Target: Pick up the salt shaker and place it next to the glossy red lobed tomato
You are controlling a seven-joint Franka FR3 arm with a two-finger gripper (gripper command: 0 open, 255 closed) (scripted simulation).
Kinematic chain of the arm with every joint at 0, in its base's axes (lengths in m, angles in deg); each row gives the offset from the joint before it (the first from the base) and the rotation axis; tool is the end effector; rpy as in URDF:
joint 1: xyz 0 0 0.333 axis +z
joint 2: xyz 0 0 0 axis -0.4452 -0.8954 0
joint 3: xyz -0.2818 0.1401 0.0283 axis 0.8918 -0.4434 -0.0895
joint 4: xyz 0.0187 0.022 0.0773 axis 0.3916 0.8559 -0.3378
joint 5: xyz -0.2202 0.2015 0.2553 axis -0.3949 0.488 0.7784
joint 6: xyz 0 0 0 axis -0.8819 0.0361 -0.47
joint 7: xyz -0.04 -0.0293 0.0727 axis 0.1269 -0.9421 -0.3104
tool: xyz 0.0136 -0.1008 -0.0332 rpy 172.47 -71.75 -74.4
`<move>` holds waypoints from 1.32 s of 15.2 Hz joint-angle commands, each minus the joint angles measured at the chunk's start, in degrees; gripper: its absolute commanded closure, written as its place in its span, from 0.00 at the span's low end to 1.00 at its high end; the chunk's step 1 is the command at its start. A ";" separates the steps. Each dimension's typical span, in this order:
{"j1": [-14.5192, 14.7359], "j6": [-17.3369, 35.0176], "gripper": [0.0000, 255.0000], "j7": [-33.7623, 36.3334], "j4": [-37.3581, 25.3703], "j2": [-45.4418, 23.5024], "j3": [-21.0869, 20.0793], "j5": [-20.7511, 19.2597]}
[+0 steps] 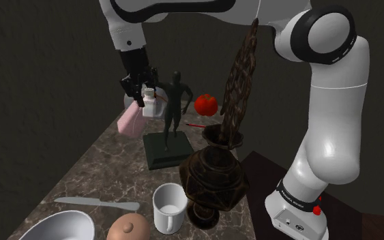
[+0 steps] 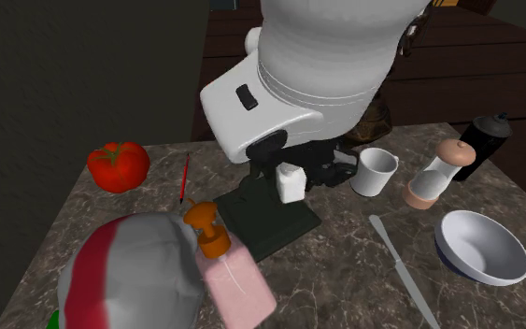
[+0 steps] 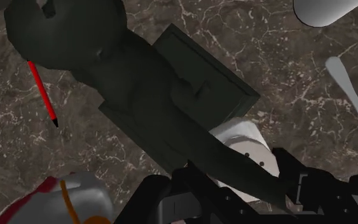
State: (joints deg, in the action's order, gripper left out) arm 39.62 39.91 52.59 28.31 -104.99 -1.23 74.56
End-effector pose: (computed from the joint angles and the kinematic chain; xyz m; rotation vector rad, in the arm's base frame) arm 0.5442 0.3121 0.5071 2.9766 0.3530 -0.3895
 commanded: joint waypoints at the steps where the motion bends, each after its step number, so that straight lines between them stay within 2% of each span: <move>1: -1.52 -0.57 1.00 -2.46 -0.58 0.06 0.82 -0.40; 11: -9.15 -0.94 1.00 -14.62 -3.22 -1.44 5.11 -2.77; 20: -14.73 -3.72 1.00 -25.11 -14.16 -8.51 8.81 -5.58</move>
State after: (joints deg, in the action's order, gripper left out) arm 25.70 36.27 28.91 15.32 -112.60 7.12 69.30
